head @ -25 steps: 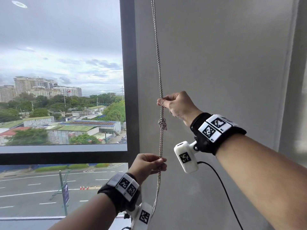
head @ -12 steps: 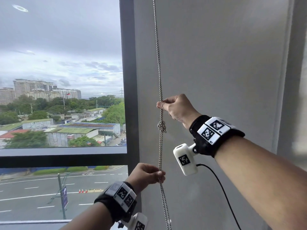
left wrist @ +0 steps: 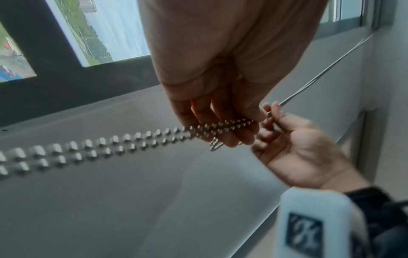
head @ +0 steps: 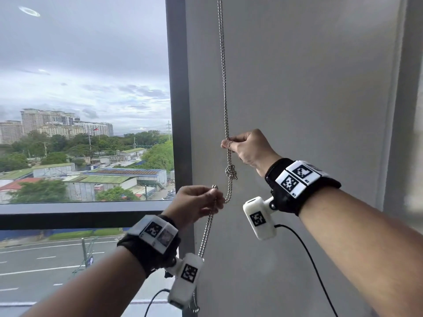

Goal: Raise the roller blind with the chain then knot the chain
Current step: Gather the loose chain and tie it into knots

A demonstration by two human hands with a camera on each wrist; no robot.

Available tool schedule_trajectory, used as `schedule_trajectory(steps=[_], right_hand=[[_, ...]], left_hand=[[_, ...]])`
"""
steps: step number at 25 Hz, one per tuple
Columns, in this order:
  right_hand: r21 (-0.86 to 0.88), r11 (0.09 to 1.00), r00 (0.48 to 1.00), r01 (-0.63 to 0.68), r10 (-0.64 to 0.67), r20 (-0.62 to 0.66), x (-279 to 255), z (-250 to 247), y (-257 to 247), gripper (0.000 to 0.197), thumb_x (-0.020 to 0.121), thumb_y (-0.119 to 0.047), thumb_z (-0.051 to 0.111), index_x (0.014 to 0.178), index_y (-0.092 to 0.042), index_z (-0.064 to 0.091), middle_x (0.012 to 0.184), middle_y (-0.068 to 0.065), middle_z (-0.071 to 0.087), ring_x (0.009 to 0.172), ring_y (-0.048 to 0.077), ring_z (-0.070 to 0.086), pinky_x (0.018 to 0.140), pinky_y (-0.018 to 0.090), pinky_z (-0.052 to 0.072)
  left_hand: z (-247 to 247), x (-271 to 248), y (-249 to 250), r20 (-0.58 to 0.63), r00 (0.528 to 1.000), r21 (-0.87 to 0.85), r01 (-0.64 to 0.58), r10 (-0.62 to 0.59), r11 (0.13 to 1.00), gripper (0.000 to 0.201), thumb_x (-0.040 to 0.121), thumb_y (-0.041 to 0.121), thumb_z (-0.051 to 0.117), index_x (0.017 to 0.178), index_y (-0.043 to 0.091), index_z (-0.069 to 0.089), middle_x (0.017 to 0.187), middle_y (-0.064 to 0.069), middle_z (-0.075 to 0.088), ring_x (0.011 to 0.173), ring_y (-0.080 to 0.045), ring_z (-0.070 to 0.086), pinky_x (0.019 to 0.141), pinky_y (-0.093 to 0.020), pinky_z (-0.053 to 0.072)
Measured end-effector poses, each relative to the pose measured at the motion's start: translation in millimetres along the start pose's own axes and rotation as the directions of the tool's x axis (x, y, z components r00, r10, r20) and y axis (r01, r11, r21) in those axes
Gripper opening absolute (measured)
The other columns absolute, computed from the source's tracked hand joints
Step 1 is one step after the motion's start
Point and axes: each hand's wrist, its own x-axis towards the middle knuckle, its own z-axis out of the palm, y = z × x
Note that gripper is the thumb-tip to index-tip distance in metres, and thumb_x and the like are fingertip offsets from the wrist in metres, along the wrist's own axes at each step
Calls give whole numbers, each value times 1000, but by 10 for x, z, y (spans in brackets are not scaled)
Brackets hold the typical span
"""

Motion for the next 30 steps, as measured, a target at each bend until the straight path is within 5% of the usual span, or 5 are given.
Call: schedule_trajectory(steps=[5, 10, 17, 23, 30], right_hand=[[-18, 1000, 1000, 13, -13, 17, -13, 23, -33, 21, 82, -24, 77, 93, -7, 78, 40, -18, 53, 33, -7, 45, 55, 11, 36], [27, 1000, 998, 5, -6, 67, -72, 54, -112, 22, 82, -21, 76, 96, -5, 77, 60, -8, 56, 31, -6, 44, 39, 5, 31], [20, 1000, 985, -23, 19, 170, -173, 65, -236, 14, 88, -20, 67, 86, -10, 77, 63, -1, 65, 44, 7, 48, 42, 18, 35], [183, 973, 957, -137, 83, 277, -317, -41, -254, 40, 91, -46, 55, 99, -11, 72, 86, 11, 77, 73, 18, 64, 74, 36, 43], [-135, 990, 995, 44, -32, 95, -234, -122, -172, 13, 81, -23, 76, 85, -11, 76, 56, -12, 62, 48, 1, 52, 45, 11, 39]], left_hand=[[29, 164, 620, -65, 983, -159, -181, 173, 971, 18, 90, 9, 52, 89, -2, 66, 78, -10, 72, 68, -18, 66, 66, -27, 54], [115, 335, 1050, -161, 948, -86, -289, 273, 953, 16, 87, 11, 59, 93, -1, 67, 99, -19, 66, 92, -27, 61, 88, -34, 49], [343, 488, 1271, -129, 965, -21, -233, 228, 972, 21, 82, 12, 67, 93, -6, 66, 88, -22, 64, 86, -35, 59, 83, -50, 51], [320, 485, 1218, -203, 961, 115, -169, 190, 979, 26, 78, 19, 72, 96, 1, 70, 78, -10, 65, 67, -27, 59, 58, -32, 50], [256, 425, 1216, -158, 977, 164, -117, 143, 980, 31, 78, -3, 54, 100, 11, 70, 91, -9, 71, 86, -34, 68, 63, -35, 40]])
